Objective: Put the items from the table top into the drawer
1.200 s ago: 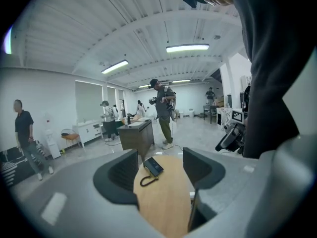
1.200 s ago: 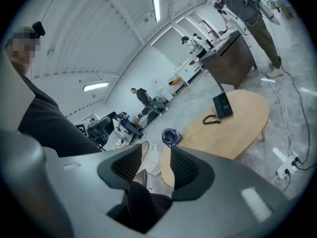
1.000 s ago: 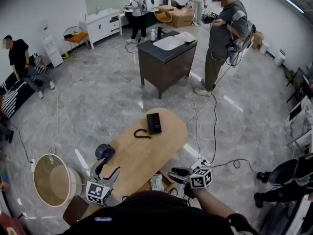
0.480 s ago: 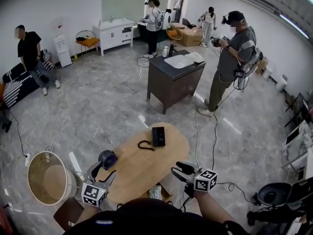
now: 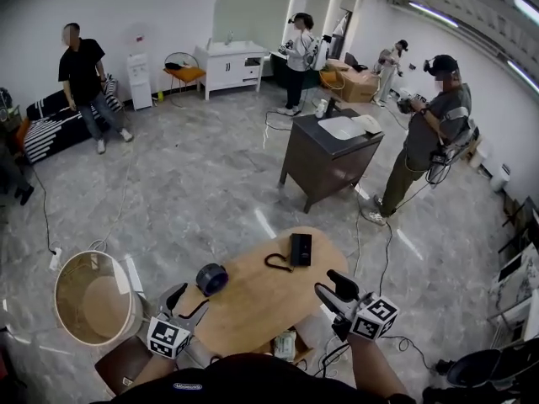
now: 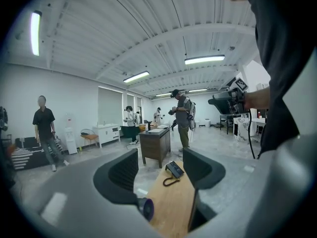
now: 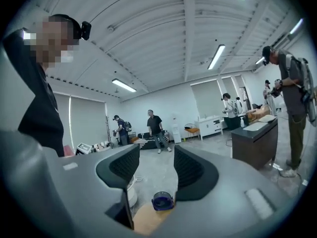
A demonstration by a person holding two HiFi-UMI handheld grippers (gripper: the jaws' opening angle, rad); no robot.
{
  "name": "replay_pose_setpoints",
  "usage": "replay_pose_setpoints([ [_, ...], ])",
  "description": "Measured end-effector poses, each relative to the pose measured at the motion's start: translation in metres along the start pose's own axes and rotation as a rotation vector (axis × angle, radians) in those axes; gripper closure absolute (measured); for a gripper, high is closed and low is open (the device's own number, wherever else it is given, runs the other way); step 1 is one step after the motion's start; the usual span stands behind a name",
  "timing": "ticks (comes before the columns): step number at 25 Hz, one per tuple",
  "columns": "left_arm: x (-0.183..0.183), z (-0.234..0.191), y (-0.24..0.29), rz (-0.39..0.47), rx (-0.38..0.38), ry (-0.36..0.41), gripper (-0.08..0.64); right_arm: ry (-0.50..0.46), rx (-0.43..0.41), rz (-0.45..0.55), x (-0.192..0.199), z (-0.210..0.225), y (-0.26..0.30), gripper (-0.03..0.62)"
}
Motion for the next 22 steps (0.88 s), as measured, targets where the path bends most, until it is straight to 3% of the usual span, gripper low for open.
replay_pose_setpoints([
  [7, -0.003, -0.044, -0.029, 0.021, 0.007, -0.052, 0.265, -0.033, -0.033, 0.051, -0.016, -0.057, 0.036, 0.353],
  [12, -0.019, -0.06, -0.056, 0.077, -0.051, -0.09, 0.265, -0.063, -0.079, 0.072, -0.022, -0.082, 0.044, 0.351],
  [16, -0.041, -0.042, -0.069, 0.113, -0.071, -0.125, 0.265, -0.106, -0.103, 0.136, -0.042, -0.09, 0.027, 0.334],
  [22, -0.081, 0.021, -0.069, 0.165, -0.03, -0.159, 0.265, -0.145, -0.146, 0.209, -0.059, -0.101, -0.028, 0.328],
])
Point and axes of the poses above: the fingertips, and each gripper's own axes: y forward along the fingers, z to its right, x out of its underside, the point moved 3 cm from there along -y, backward along the fingers, and after that the axes turned 1 degree about z, right-handed, at the moved point
